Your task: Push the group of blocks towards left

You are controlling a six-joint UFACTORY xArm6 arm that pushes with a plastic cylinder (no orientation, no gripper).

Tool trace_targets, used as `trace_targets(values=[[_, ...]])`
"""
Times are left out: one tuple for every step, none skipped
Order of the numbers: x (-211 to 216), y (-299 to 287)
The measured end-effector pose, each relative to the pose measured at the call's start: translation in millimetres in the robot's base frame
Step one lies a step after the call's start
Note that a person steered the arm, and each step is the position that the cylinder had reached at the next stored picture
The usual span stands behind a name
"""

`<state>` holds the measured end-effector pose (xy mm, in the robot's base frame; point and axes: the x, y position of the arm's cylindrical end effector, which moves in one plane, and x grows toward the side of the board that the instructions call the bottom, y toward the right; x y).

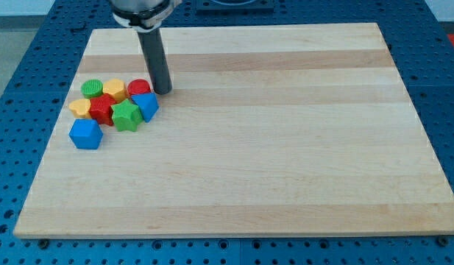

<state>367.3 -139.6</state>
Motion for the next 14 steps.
trace_targets(values=[[4.0,-18.4],[8.2,-29.0],[6.8,-25.5],[-18.6,-1.0],[-30.8,4.7],[-27.9,39.5],[6.1,59.0],[31.4,57.5],[43.5,30.8],[48.1,16.9],[47.4,10.1],[47.4,-5.8],[47.4,-24.0],[47.4,-34.3]])
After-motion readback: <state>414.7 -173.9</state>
